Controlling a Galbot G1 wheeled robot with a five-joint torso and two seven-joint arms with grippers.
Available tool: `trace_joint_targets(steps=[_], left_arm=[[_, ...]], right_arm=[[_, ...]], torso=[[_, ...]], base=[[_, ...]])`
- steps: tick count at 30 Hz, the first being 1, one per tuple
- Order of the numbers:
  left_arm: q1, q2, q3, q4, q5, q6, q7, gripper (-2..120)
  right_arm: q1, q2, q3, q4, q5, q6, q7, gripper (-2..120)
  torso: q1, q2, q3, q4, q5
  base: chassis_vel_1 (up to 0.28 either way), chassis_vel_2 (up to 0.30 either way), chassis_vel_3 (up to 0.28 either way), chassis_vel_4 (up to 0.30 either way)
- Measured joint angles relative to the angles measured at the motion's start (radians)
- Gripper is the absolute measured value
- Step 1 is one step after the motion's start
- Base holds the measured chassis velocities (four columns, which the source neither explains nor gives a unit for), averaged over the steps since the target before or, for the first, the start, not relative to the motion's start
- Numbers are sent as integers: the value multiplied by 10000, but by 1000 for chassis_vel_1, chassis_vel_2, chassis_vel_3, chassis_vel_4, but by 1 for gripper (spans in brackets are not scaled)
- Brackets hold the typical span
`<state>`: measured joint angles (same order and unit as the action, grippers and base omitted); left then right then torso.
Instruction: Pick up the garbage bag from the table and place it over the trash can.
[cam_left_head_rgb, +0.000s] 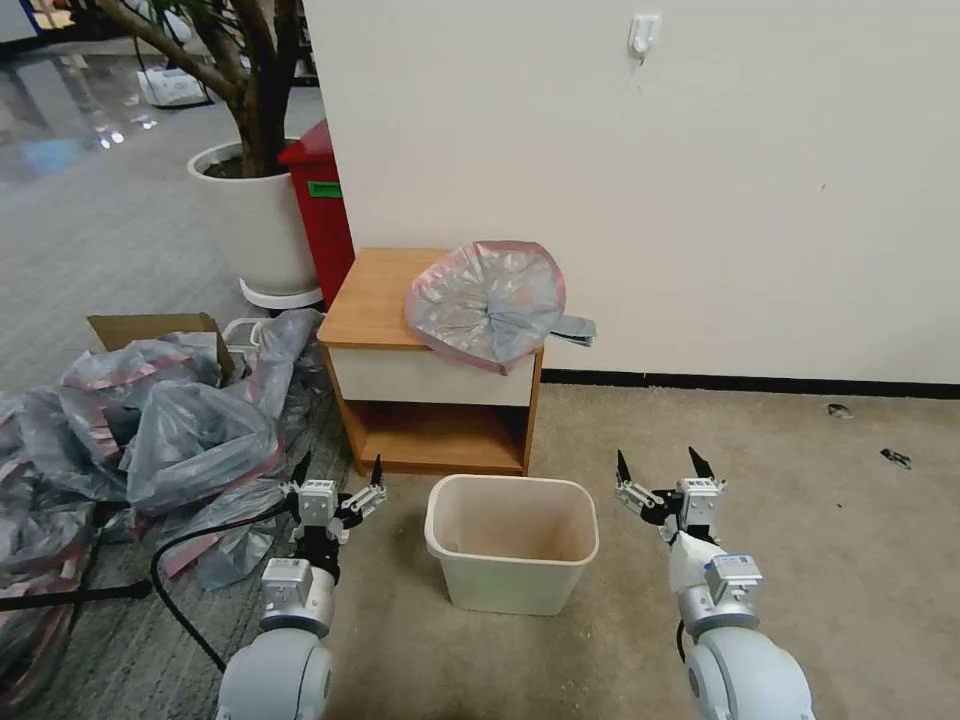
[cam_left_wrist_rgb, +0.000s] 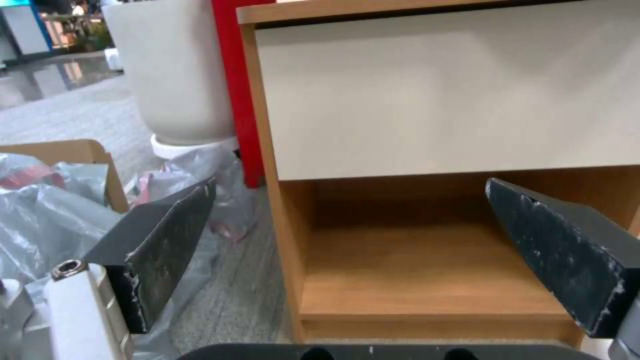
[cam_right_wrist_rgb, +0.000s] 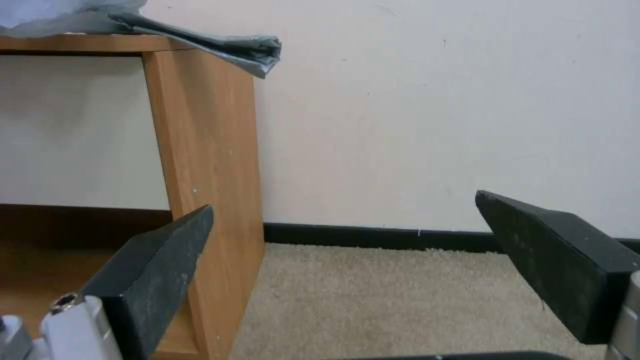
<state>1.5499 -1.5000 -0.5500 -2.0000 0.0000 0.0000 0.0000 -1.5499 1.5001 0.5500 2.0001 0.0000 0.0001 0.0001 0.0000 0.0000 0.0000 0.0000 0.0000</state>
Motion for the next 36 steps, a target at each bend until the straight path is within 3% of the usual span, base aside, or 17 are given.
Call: trace_joint_targets(steps=[28, 32, 36], left_arm=[[7, 13, -1, -8, -21, 0, 1, 100], [283, 461, -243, -369, -763, -122, 304, 90], [593, 943, -518, -758, -1575, -289, 655, 89]], right_arm=[[-17, 2, 0, 23, 18, 0, -6, 100], [-694, 215, 241, 918, 628, -1, -481, 100], [-1424, 451, 501, 1876, 1286, -6, -1002, 100]], torso=[[0, 0, 0, 0, 0], [0, 0, 0, 2, -1], [0, 0, -1, 1, -4]], base=[[0, 0, 0, 0], [0, 0, 0, 0], [0, 0, 0, 0]])
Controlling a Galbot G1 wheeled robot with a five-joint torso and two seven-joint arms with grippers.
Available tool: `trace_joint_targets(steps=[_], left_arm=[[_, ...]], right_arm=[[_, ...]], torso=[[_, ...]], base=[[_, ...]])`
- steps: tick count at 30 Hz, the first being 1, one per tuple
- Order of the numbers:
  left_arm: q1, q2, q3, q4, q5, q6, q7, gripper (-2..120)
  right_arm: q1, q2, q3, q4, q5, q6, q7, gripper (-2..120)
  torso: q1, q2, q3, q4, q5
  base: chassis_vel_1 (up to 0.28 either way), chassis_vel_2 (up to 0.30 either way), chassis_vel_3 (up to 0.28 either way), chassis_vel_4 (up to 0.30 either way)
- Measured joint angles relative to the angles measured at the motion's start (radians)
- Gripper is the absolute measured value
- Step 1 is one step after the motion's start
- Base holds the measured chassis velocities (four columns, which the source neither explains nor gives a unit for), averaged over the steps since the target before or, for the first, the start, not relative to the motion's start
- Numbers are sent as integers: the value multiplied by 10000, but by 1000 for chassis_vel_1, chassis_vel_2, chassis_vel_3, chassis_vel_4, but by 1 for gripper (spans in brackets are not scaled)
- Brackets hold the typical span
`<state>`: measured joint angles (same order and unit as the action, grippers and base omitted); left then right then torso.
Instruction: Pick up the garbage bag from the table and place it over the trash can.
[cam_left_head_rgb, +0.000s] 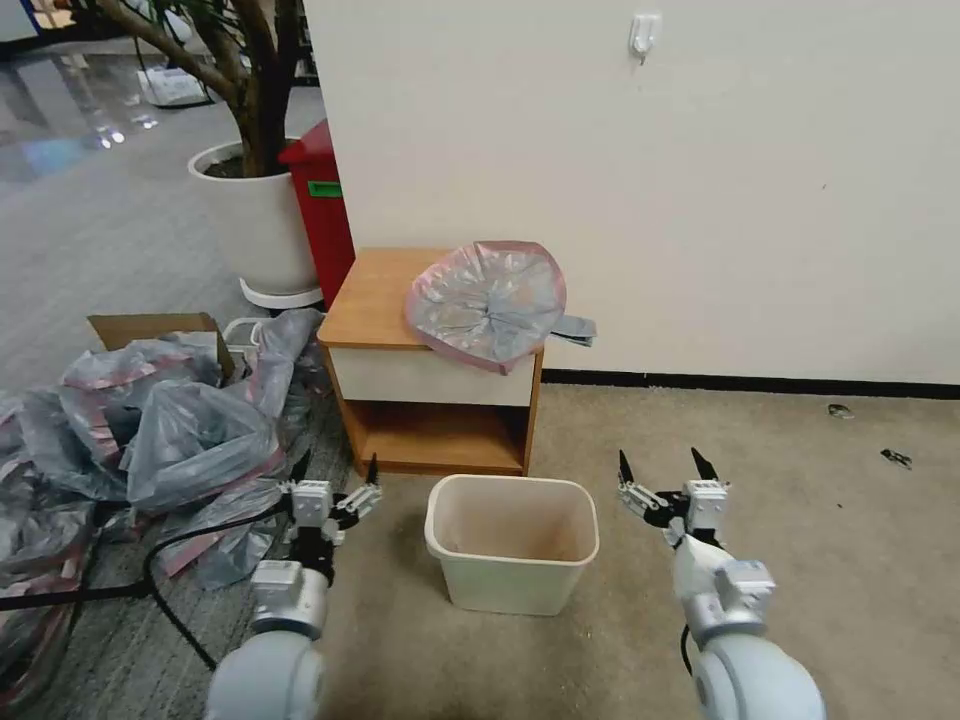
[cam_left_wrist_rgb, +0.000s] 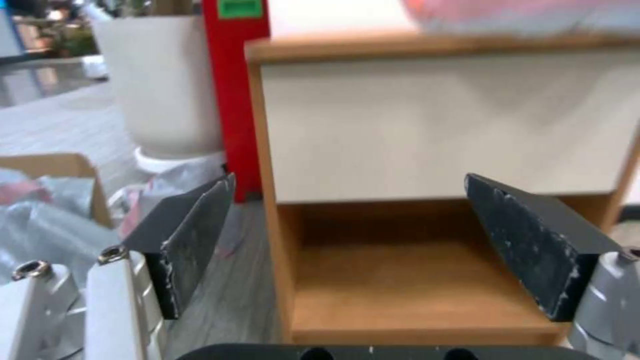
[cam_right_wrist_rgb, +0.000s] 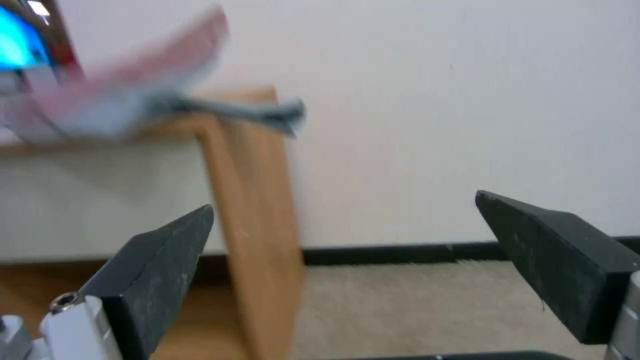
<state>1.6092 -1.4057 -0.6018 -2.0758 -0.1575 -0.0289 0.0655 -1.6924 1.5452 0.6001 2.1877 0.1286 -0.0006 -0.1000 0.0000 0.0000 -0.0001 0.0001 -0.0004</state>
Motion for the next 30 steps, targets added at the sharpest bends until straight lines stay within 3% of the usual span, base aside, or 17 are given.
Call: trace_joint_targets(steps=[2, 11, 13, 15, 19, 22, 30], left_arm=[[223, 389, -183, -285, -535, -123, 235, 97], [441, 825, -300, -460, -1341, -189, 691, 100], [674, 1189, -451, -674, -2278, -307, 1268, 100], [829, 1403, -308, -638, -2564, -655, 1374, 100], [890, 1448, -304, -700, -2681, -821, 1374, 100], [1071, 1452, -424, -905, -2704, -933, 1365, 100], [1642, 1579, -603, -1087, -2581, -1204, 1366, 100]], right_arm=[[-296, 95, 84, 383, 389, -28, -180, 100], [-165, 22, -249, 244, 1637, -218, -92, 100], [431, -256, -470, -255, 3183, -217, -14, 100], [1374, -409, -627, -779, 5235, -558, 434, 100], [2276, -395, -661, -1337, 6683, -827, 871, 100], [3886, -286, -649, -2614, 8787, -1225, 1344, 100], [5535, -219, -860, -4297, 10829, -1343, 1514, 100]], torso=[[0, 1, -1, -1, 2], [0, 0, 0, -1, -2], [0, 0, 0, 0, 6], [0, 0, 1, -1, 4], [1, 0, 1, 0, 4], [0, 0, 2, 0, 6], [1, -1, 2, 0, 2]], base=[[0, 0, 0, 0], [0, 0, 0, 0], [0, 0, 0, 0], [0, 0, 0, 0], [0, 0, 0, 0], [0, 0, 0, 0], [0, 0, 0, 0]])
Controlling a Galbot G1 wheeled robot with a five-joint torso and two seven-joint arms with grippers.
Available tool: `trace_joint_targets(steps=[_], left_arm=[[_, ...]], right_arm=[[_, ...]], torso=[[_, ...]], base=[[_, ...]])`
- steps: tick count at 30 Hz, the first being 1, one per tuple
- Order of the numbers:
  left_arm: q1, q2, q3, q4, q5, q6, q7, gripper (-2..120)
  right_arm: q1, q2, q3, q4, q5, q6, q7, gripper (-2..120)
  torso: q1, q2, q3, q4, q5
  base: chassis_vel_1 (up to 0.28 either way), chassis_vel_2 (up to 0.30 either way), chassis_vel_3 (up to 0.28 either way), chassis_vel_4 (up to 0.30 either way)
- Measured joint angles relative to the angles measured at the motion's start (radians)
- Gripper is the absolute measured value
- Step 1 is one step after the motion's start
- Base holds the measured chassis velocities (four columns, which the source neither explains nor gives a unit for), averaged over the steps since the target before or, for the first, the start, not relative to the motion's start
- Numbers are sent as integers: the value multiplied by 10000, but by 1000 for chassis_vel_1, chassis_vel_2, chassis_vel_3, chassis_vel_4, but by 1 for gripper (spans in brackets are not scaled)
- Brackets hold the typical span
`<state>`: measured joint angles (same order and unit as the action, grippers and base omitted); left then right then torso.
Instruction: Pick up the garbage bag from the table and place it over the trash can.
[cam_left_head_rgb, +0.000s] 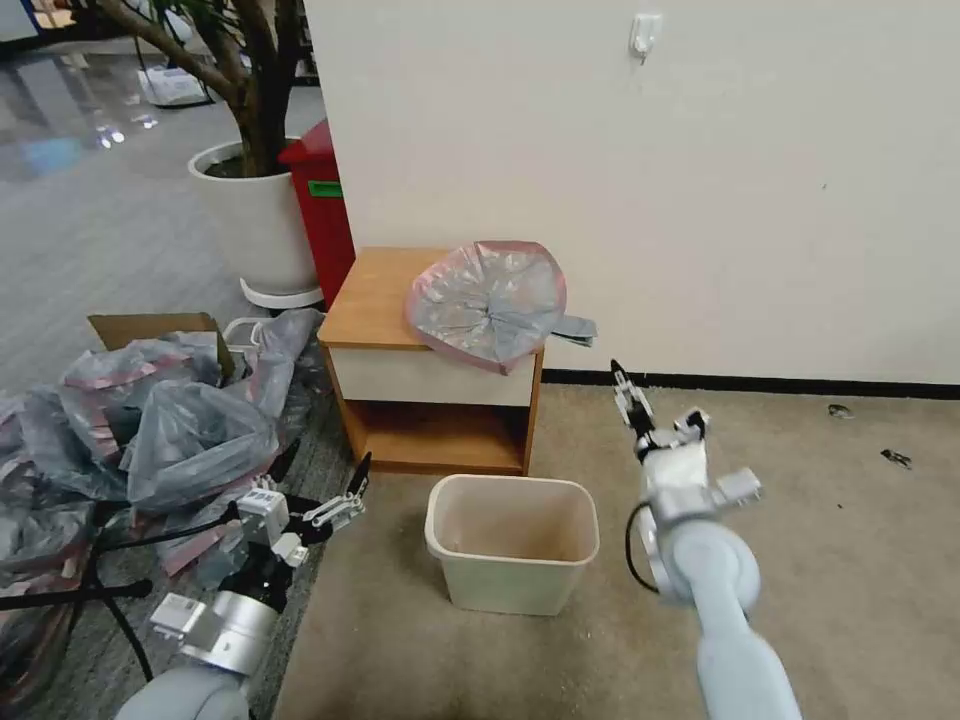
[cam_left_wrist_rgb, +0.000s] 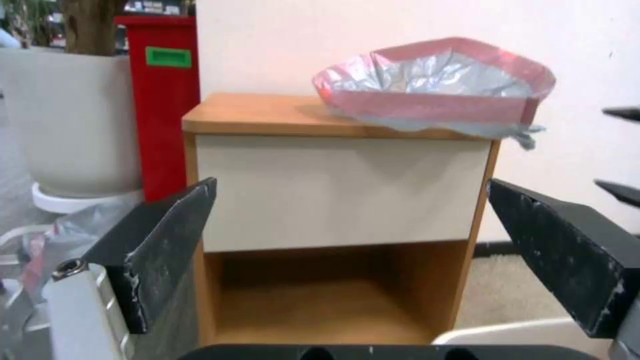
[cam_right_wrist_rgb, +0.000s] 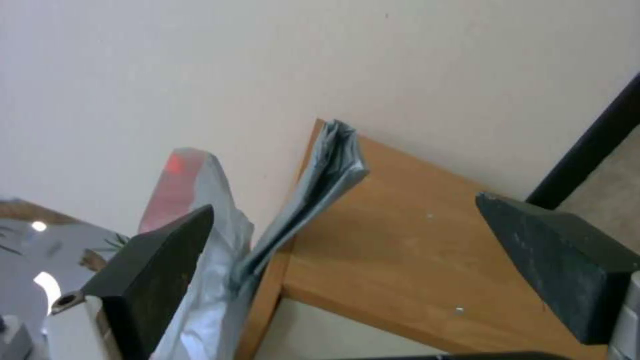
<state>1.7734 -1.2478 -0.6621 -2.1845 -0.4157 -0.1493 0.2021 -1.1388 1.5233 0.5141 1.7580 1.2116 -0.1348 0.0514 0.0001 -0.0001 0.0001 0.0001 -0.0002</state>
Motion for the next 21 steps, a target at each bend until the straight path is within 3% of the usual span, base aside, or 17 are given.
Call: trace_joint_targets(steps=[12, 21], left_arm=[[315, -163, -213, -6, 275, -295, -74, 100], [304, 9, -241, 262, 6, -440, -88, 100]], right_arm=[[1422, 419, -387, -1888, -115, 161, -277, 100], [2056, 355, -415, -2298, -154, 206, -340, 99]], torso=[[0, 0, 0, 0, 2], [-1, 0, -1, -1, 1]], base=[[0, 0, 0, 0], [0, 0, 0, 0]])
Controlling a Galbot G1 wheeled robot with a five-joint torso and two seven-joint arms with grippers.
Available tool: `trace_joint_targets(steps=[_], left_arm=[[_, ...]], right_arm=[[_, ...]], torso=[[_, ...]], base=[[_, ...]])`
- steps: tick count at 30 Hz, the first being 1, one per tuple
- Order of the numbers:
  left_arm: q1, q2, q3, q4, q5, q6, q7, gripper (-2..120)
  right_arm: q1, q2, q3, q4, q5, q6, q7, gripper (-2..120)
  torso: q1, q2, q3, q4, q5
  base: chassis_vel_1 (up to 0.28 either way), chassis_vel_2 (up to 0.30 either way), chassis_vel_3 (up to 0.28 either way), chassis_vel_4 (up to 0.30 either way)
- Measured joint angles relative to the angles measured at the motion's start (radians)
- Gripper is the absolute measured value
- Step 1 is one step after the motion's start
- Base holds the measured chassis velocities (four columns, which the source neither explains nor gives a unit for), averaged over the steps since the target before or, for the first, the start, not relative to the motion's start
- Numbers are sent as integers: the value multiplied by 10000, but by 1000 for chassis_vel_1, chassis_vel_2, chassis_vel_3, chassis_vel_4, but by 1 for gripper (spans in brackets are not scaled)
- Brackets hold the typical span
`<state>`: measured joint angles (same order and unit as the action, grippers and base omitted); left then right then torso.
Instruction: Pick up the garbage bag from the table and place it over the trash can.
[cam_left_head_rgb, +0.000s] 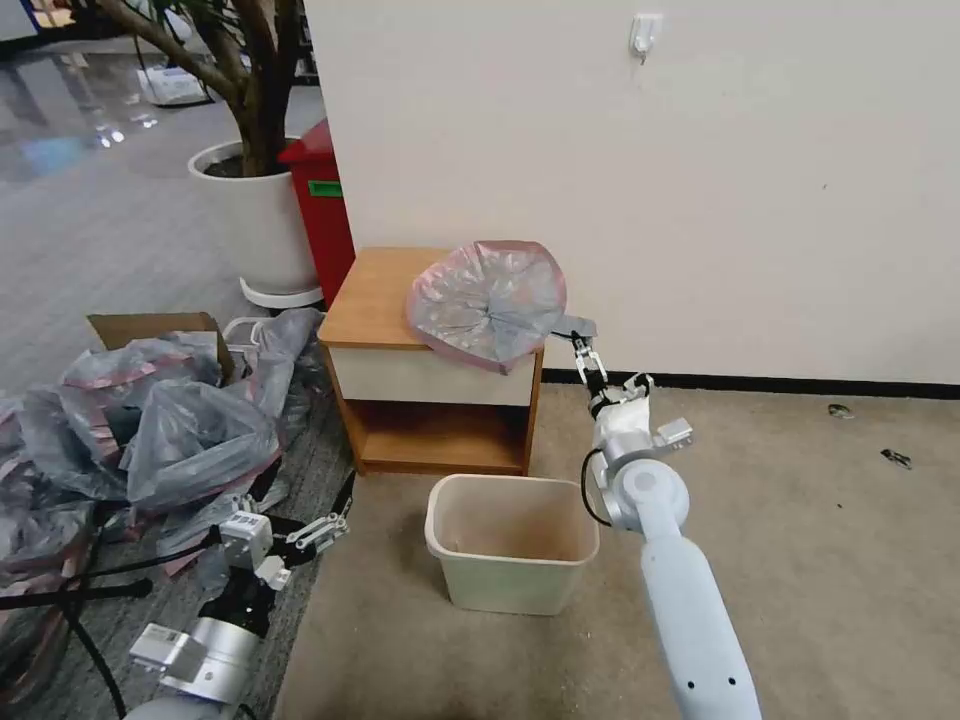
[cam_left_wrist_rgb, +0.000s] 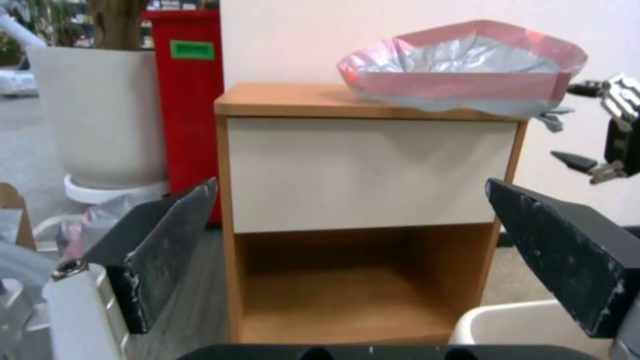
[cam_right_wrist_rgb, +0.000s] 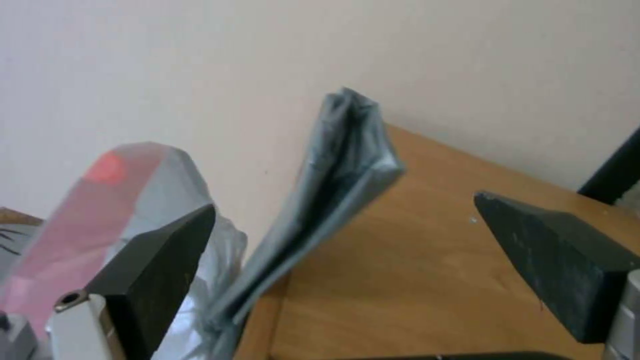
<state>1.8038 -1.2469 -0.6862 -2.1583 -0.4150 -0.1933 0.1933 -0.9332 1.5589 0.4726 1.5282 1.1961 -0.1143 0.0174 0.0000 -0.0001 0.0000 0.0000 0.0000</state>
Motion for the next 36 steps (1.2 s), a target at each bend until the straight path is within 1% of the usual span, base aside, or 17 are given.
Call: trace_joint_targets(steps=[5, 9, 11, 13, 14, 18, 19, 21, 22, 24, 26, 27, 29, 30, 34, 35, 36], left_arm=[[-76, -15, 41, 64, -25, 2, -5, 100], [-82, -34, 62, 156, -25, 5, -7, 100], [-99, -16, 60, 219, -22, 16, -10, 100], [-133, -10, 60, 263, -21, 29, -17, 100], [-133, -10, 60, 263, -21, 29, -17, 100], [-177, -37, 137, 356, -5, 34, -23, 100], [-177, -37, 137, 356, -5, 34, -23, 100], [-188, -56, 178, 388, 5, 34, -23, 100], [-188, -56, 178, 388, 5, 34, -23, 100], [-219, -77, 223, 395, 6, 40, -47, 100], [-231, -80, 255, 392, 6, 50, -88, 100], [-231, -80, 255, 392, 6, 50, -88, 100], [-265, -82, 308, 387, 14, 62, -179, 100], [-265, -82, 308, 387, 14, 62, -179, 100], [-284, -100, 345, 386, 30, 69, -219, 100], [-284, -100, 345, 386, 30, 69, -219, 100], [-275, -106, 345, 387, 38, 69, -221, 100]], right_arm=[[169, 1, 0, -118, 0, -1, -17, 99], [436, 71, -77, -497, -17, 22, -85, 99], [614, 104, -101, -693, -52, 46, -186, 96], [739, 105, -105, -799, -64, 62, -222, 89], [739, 105, -105, -799, -64, 62, -222, 89], [885, 81, -104, -894, -119, 106, -236, 70], [885, 81, -104, -894, -119, 106, -236, 70], [887, 92, -106, -894, -148, 127, -235, 63], [887, 92, -106, -894, -148, 127, -235, 63], [875, 167, -106, -892, -164, 147, -228, 51], [858, 199, -106, -887, -171, 152, -226, 46], [858, 199, -106, -887, -171, 152, -226, 46], [837, 222, -108, -876, -186, 160, -224, 32], [837, 222, -108, -876, -186, 160, -224, 32], [807, 243, -123, -858, -226, 172, -219, 17], [807, 243, -123, -858, -226, 172, -219, 17], [799, 243, -126, -849, -248, 181, -218, 10]], torso=[[0, 0, 0, -1, 0], [1, 0, 0, 0, 0], [1, 0, 0, 0, 0], [0, 0, 0, 0, 0], [0, 0, 0, 0, 0], [1, 0, 0, -1, 0], [1, 0, 0, -1, 0], [0, 0, 0, 0, 0], [0, 0, 0, 0, 0], [1, 0, 0, 0, 0], [0, 0, 0, 0, 0], [0, 0, 0, 0, 0], [0, 0, 0, 0, 1], [0, 0, 0, 0, 1], [0, 0, 0, 0, 1], [0, 0, 0, 0, 1], [0, 0, 0, 0, 0]], base=[[0, 0, 0, 0], [0, 0, 0, 0], [0, 0, 0, 0], [0, 0, 0, 0], [0, 0, 0, 0], [0, 0, 0, 0], [0, 0, 0, 0], [0, 0, 0, 0], [0, 0, 0, 0], [0, 0, 0, 0], [0, 0, 0, 0], [0, 0, 0, 0], [0, 0, 0, 0], [0, 0, 0, 0], [0, 0, 0, 0], [0, 0, 0, 0], [0, 0, 0, 0]])
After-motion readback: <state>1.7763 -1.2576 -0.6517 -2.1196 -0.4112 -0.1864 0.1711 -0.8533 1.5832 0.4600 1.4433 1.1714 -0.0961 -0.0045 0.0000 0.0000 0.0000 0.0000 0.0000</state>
